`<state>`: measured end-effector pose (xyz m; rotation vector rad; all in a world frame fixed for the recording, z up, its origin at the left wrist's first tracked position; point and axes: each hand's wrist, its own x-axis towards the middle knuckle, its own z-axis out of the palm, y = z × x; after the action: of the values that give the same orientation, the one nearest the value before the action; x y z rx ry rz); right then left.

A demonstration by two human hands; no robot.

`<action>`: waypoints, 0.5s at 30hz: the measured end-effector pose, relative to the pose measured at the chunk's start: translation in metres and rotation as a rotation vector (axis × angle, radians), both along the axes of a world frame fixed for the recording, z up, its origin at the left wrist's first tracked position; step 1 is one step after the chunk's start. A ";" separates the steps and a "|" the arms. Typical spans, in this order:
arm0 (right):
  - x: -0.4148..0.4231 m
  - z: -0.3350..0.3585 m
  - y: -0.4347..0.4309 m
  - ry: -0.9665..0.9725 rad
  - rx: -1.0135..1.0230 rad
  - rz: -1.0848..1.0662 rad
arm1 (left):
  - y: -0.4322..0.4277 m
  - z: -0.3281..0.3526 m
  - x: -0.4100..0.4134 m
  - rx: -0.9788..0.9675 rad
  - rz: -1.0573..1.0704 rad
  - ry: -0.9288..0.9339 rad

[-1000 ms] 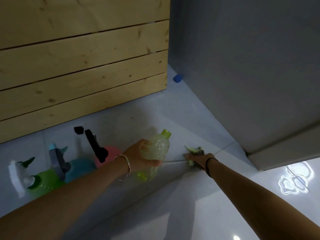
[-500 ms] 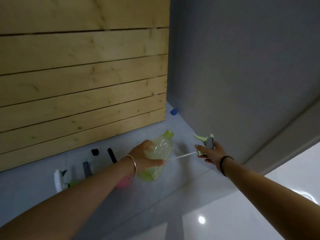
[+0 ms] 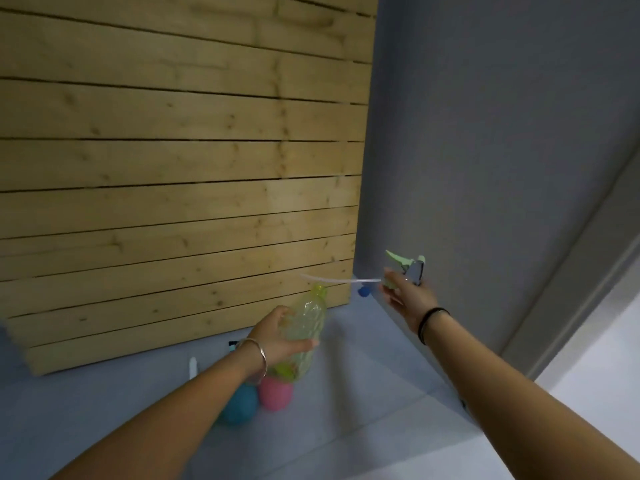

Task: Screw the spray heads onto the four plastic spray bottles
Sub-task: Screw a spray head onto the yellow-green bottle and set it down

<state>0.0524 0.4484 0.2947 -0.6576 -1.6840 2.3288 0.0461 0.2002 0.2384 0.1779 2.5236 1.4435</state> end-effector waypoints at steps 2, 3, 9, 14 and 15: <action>0.007 0.006 -0.009 0.041 -0.048 0.004 | -0.011 0.003 0.005 -0.017 0.016 0.007; 0.010 0.008 -0.014 0.063 -0.072 -0.012 | -0.017 0.005 0.008 -0.025 0.022 0.013; 0.024 0.033 -0.023 0.181 -0.049 -0.075 | -0.040 0.010 0.013 -0.067 0.042 0.032; 0.029 0.052 -0.022 0.260 -0.008 -0.018 | -0.048 0.008 0.010 -0.114 0.035 0.024; 0.030 0.054 -0.022 0.262 0.017 -0.014 | -0.049 0.008 0.009 -0.115 0.035 0.022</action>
<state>0.0820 0.4267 0.3485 -0.3417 -1.5738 2.2726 0.0555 0.1516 0.2465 0.1317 2.6306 1.3113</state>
